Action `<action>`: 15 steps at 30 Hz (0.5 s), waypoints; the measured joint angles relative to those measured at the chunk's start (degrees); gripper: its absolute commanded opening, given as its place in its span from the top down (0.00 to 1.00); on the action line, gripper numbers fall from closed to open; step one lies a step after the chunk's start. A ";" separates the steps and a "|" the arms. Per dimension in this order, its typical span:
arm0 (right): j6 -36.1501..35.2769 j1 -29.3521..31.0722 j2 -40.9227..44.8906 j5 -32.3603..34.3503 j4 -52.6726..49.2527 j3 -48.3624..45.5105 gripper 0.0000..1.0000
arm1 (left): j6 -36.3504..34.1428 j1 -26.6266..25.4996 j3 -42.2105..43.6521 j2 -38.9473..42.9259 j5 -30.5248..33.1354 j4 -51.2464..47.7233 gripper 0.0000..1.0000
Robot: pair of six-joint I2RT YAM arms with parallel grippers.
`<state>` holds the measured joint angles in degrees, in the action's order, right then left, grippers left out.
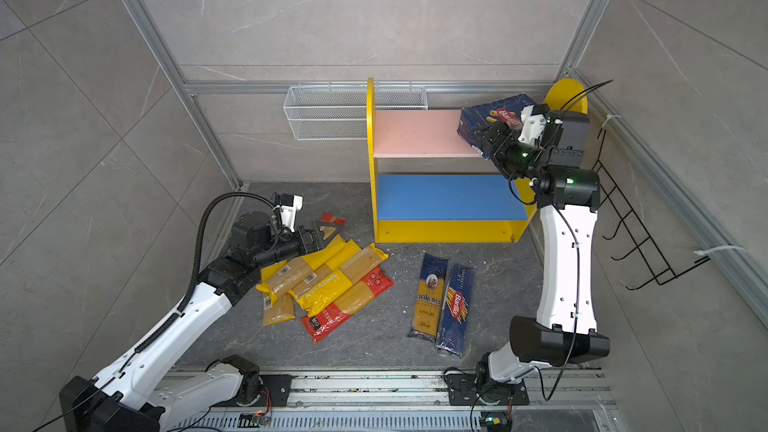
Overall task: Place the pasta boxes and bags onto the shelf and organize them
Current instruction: 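Lower the Rigatoni box onto the pink upper shelf with the right gripper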
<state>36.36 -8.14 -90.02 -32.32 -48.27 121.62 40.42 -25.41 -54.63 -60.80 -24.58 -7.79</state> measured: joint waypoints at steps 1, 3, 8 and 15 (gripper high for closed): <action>-0.02 0.00 -0.55 0.00 0.00 0.39 0.11 | 0.00 0.09 0.00 0.00 0.00 -0.04 0.00; -0.17 0.28 -1.33 0.02 0.00 0.50 0.11 | 0.00 0.33 0.00 0.00 0.00 -0.17 0.00; -0.63 2.99 -1.40 0.94 0.28 -0.46 0.11 | 0.00 0.44 0.02 0.00 0.00 -0.46 0.00; -1.49 8.61 -1.66 2.60 0.57 0.07 0.10 | 0.00 0.44 0.94 0.13 0.02 -0.48 0.00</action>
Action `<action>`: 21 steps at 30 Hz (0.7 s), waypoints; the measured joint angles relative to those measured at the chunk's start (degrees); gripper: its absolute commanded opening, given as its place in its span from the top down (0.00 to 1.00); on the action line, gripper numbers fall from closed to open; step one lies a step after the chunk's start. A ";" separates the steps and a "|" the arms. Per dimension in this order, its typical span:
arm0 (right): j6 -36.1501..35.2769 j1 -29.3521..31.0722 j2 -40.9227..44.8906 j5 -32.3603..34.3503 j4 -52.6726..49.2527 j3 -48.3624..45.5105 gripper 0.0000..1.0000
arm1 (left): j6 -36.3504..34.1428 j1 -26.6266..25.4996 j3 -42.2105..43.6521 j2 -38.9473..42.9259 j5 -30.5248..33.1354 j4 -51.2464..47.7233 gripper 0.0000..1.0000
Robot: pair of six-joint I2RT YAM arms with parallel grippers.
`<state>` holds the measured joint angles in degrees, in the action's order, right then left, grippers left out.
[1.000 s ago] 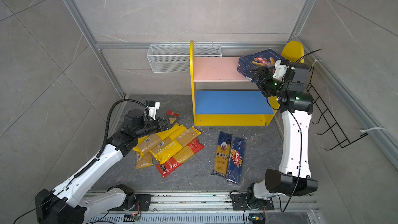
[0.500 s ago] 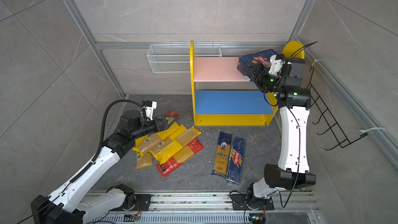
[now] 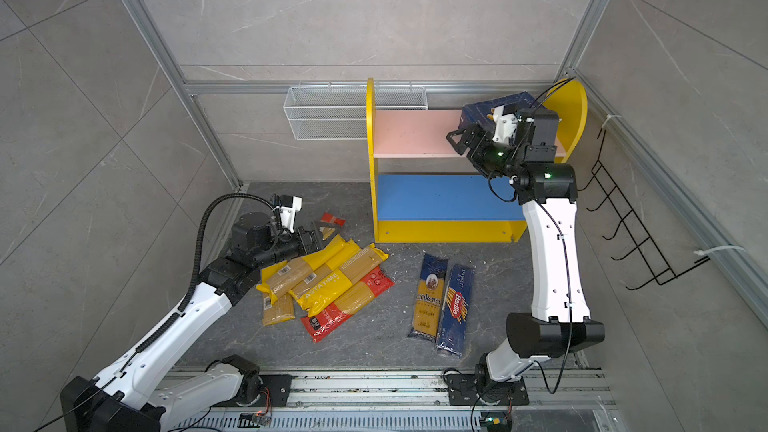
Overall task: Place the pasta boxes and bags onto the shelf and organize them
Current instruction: 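Lower the Rigatoni box onto the pink upper shelf with the right gripper, then open the right gripper and withdraw it from the Rigatoni box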
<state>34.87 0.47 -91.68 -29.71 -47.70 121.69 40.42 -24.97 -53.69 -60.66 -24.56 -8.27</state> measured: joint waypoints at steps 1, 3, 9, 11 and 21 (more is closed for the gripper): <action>-0.02 0.68 -0.28 0.39 0.15 0.37 0.11 | 0.00 0.00 0.17 0.11 0.04 -0.31 0.00; -0.04 1.70 -1.11 1.03 1.05 1.14 0.11 | -0.07 0.00 0.48 0.57 0.22 -0.74 0.00; -0.26 3.96 -7.02 3.26 2.36 6.51 0.11 | -0.81 0.11 0.57 2.95 0.85 -2.89 0.00; -0.66 4.37 -9.14 4.31 2.49 8.59 0.11 | -1.03 0.26 0.57 3.17 1.38 -3.32 0.00; -2.60 5.92 -17.35 10.56 1.20 19.61 0.11 | -1.27 0.66 0.57 3.06 2.82 -3.52 0.00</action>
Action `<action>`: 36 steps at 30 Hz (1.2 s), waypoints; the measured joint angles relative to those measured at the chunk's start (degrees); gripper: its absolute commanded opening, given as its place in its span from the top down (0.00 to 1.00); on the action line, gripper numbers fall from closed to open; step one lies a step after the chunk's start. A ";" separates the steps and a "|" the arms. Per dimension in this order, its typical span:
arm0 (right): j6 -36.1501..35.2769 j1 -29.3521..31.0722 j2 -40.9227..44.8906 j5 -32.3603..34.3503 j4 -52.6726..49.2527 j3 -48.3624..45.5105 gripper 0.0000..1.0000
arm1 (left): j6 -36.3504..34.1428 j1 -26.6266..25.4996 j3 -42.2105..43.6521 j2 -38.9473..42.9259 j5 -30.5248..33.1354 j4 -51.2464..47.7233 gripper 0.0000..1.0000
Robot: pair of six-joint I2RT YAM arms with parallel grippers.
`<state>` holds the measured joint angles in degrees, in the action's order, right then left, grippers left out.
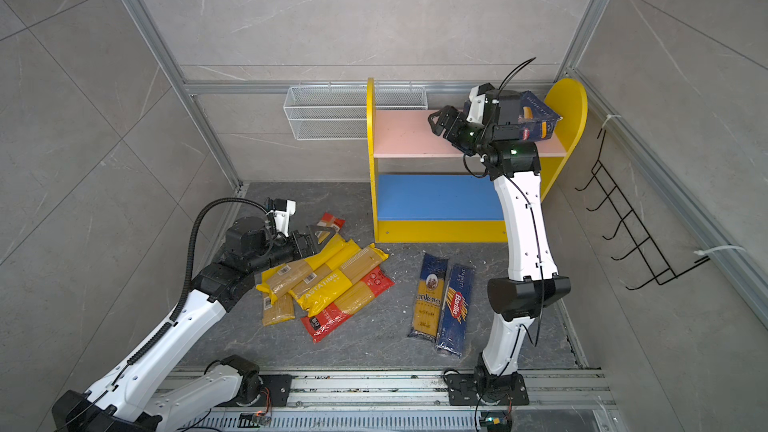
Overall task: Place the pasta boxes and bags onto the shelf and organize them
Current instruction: 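Open the right gripper and withdraw it from the Rigatoni box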
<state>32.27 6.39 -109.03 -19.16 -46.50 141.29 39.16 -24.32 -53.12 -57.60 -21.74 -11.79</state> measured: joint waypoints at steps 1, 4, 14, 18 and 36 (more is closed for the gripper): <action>-0.22 0.02 -0.68 0.63 -0.11 0.83 0.11 | 0.00 0.00 0.00 -0.09 0.17 0.00 0.00; -0.85 0.02 -2.25 2.38 -0.20 2.29 0.10 | 0.00 0.22 0.00 -0.72 0.26 0.00 0.00; -2.14 0.09 -3.06 4.83 0.02 2.71 0.10 | -0.15 0.52 0.00 -1.75 0.39 0.00 0.00; -2.75 0.59 -2.73 3.98 0.22 2.19 0.10 | -0.15 0.57 0.00 -1.70 0.39 0.00 0.00; -4.85 4.70 28.55 1.14 1.14 -28.50 0.09 | -0.66 0.57 1.11 4.28 2.62 -4.98 0.00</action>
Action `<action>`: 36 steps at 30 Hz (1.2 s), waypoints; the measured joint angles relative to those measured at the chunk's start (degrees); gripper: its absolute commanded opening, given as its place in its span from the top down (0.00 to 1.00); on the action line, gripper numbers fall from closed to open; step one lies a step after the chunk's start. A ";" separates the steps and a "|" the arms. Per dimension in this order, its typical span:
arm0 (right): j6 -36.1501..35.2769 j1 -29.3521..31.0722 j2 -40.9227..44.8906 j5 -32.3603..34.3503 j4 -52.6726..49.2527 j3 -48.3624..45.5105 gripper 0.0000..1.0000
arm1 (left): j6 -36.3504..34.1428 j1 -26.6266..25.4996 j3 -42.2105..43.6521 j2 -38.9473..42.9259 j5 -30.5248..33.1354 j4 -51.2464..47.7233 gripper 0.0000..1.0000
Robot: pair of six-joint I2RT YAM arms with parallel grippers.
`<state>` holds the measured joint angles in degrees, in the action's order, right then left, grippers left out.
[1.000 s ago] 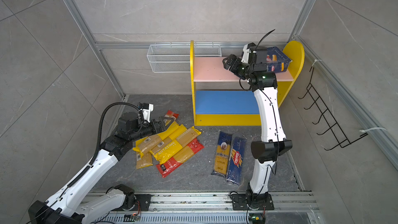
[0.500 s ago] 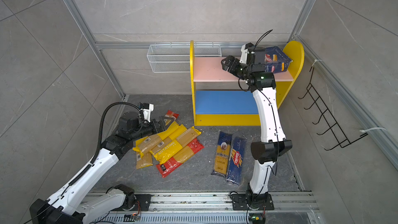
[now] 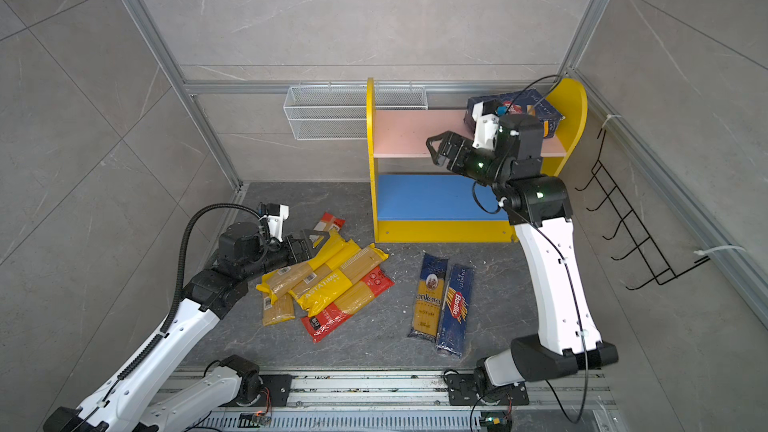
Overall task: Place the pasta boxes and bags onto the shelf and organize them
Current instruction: 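Open the right gripper and withdraw it from the Rigatoni box, then move the right gripper down to the blue Barilla spaghetti box on the floor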
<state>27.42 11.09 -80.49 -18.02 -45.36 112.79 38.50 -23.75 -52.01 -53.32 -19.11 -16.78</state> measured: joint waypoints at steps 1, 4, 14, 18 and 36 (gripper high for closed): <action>-0.04 0.00 3.06 0.61 -0.17 -3.80 0.10 | -0.09 0.00 0.33 0.42 0.31 -0.44 0.00; 0.02 0.11 10.99 2.56 -1.07 -14.51 0.10 | -0.22 0.00 1.97 1.66 1.05 -1.62 0.00; 2.27 0.20 22.75 10.62 -7.93 -43.41 0.10 | -0.20 0.00 6.19 2.19 1.38 -3.43 0.00; 4.57 0.20 22.05 12.92 -9.16 -50.14 0.10 | 0.07 0.00 7.50 0.46 0.96 -2.43 0.00; 12.28 0.22 14.05 18.47 -7.98 -65.44 0.11 | -0.22 -3.67 8.37 -14.67 -0.44 3.96 0.00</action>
<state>39.70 11.31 -66.43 0.45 -53.34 47.35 38.28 -27.42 -43.64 -67.99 -19.55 -12.82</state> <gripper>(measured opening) 0.893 0.999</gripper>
